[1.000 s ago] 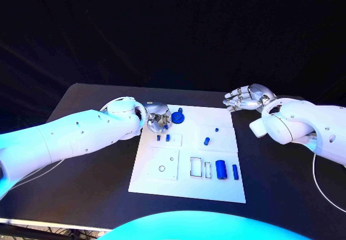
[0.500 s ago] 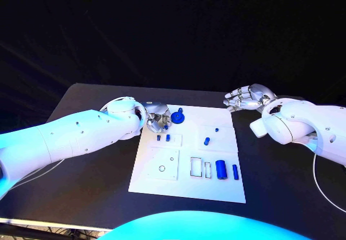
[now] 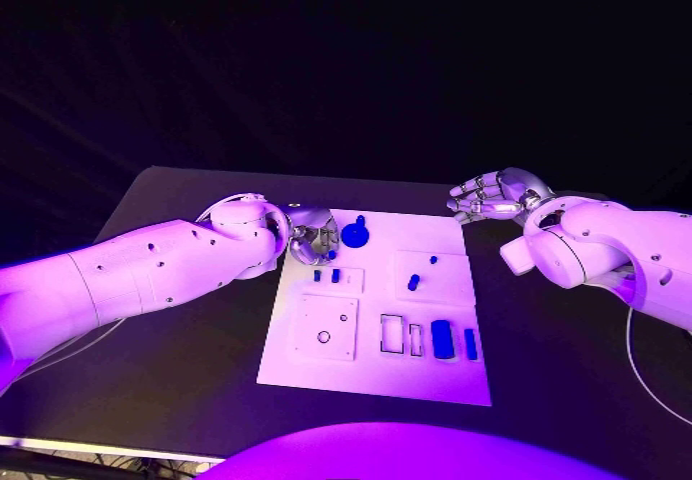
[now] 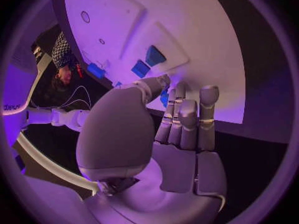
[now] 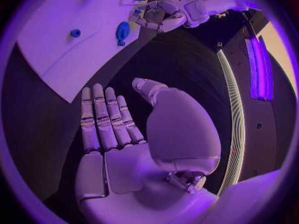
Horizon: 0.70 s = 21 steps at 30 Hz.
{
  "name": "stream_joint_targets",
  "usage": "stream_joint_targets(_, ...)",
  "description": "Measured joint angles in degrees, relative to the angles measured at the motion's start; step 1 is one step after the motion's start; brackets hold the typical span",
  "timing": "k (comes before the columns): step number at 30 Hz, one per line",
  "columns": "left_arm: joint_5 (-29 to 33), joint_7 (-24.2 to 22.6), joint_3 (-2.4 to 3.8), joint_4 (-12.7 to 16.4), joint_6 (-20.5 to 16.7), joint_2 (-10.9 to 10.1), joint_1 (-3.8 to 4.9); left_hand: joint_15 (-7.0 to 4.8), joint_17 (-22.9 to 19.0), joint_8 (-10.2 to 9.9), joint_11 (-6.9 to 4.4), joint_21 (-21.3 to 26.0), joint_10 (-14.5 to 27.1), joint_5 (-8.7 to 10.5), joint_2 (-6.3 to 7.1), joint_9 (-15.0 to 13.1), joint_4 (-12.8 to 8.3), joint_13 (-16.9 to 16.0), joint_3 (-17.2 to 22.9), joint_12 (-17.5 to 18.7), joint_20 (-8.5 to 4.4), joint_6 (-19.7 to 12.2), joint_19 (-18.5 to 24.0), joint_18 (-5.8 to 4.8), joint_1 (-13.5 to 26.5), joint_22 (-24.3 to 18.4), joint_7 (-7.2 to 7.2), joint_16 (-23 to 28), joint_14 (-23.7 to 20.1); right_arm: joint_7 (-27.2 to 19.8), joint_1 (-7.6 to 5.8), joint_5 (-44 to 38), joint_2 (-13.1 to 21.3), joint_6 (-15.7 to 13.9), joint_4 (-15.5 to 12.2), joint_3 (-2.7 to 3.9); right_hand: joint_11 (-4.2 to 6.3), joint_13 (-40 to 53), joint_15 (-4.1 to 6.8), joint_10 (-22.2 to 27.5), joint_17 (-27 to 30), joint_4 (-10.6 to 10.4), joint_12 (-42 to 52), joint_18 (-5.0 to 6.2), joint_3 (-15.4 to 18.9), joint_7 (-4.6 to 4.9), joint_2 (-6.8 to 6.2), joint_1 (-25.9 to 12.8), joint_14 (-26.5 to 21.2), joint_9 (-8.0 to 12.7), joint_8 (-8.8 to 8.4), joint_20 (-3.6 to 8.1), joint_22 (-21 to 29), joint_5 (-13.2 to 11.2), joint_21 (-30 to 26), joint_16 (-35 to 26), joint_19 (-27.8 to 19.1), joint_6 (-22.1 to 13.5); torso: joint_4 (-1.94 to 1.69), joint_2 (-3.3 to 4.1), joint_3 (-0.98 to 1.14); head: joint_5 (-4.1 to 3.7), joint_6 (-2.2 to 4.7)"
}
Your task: Assemble the parts on the task board
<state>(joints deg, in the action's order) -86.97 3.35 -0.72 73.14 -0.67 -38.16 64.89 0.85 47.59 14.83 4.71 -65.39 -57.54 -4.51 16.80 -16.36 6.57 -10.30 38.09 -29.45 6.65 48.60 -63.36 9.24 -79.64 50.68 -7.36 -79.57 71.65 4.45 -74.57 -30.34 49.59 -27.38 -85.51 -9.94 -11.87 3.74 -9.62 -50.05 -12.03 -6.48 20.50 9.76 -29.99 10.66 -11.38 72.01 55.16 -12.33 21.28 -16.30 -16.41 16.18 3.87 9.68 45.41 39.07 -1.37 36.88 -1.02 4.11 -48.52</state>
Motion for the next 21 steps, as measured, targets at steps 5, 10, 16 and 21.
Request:
stream_joint_targets(5, 0.01, 0.23, 0.00, -0.01, 0.00, -0.20, 0.00, 0.09, -0.06, -0.91, 0.00, 0.00, 0.00, 0.00, -0.23, 0.39, -0.01, -0.17, -0.62, 0.00, 0.00, -1.19, 0.00, 0.00, 0.23, -0.13, 0.41, 0.00, -0.09, 0.01, 0.00, 0.00, 0.00, 0.02, 0.03, 0.00, 0.00, 0.00, 0.00, 0.00, 0.00, 0.00, 0.00, 0.00, 0.00, 0.00, 0.00, 0.00, 0.00, 0.00, 0.00, 0.00, 0.00, 0.00, 0.00, 0.00, 0.00, 0.00, 0.00, 0.00, -0.04, -0.03, 0.00)
stream_joint_targets(10, 0.04, 0.41, 0.00, -0.18, -0.05, -0.60, 0.00, 0.09, -0.22, -1.12, 0.00, 0.26, 0.00, 0.00, -0.23, 0.39, -0.01, -0.22, -0.62, 0.02, 0.00, -1.40, 0.00, 0.00, 0.23, -0.26, 0.62, 0.00, -0.09, 0.01, 0.00, 0.00, 0.00, 0.05, 0.08, 0.00, 0.00, 0.00, 0.00, 0.00, 0.00, 0.00, 0.00, 0.00, 0.00, 0.00, 0.00, 0.00, 0.00, 0.00, 0.00, 0.00, 0.06, 0.00, 0.00, 0.00, 0.00, 0.00, 0.00, 0.00, -0.04, -0.05, 0.02)
stream_joint_targets(16, 0.93, 0.42, 0.21, -0.84, -0.52, -1.77, 0.03, -0.12, -0.65, -1.12, -0.13, 0.48, 0.12, 0.00, -0.39, 0.39, -0.02, -0.42, -0.61, 0.20, -0.07, -0.83, 0.28, 0.00, 0.06, -0.55, 0.05, 0.00, -0.31, -0.42, 0.03, -0.07, -0.05, 0.74, 0.68, -0.01, 0.00, 0.00, -0.12, 0.00, 0.50, 1.66, 0.00, 0.01, -0.69, 0.00, 0.10, 0.14, 0.13, 0.10, 0.35, 0.00, 0.66, 0.00, 0.00, -0.35, 0.00, 0.00, 0.00, 0.00, -0.03, -0.19, 0.03)
stream_joint_targets(21, 6.52, -0.04, 1.32, -1.87, -1.82, -3.59, 0.00, 0.15, -7.61, -0.08, 0.22, 5.22, 0.46, 0.00, -0.58, 0.13, -0.86, -0.84, 0.95, 0.22, -0.15, 1.68, 5.24, 0.61, -1.08, -6.74, -1.35, 2.95, -4.82, -1.85, 0.03, -2.20, -0.11, 2.64, 1.51, -0.01, 1.06, -0.08, 0.94, -1.91, 0.91, 5.41, -0.12, 0.01, -3.97, 0.35, 0.04, 3.90, 2.47, 0.33, 1.12, 0.71, 1.25, 0.00, 0.75, 0.02, 1.84, 3.49, 0.03, -0.06, -0.04, -0.54, 0.16)
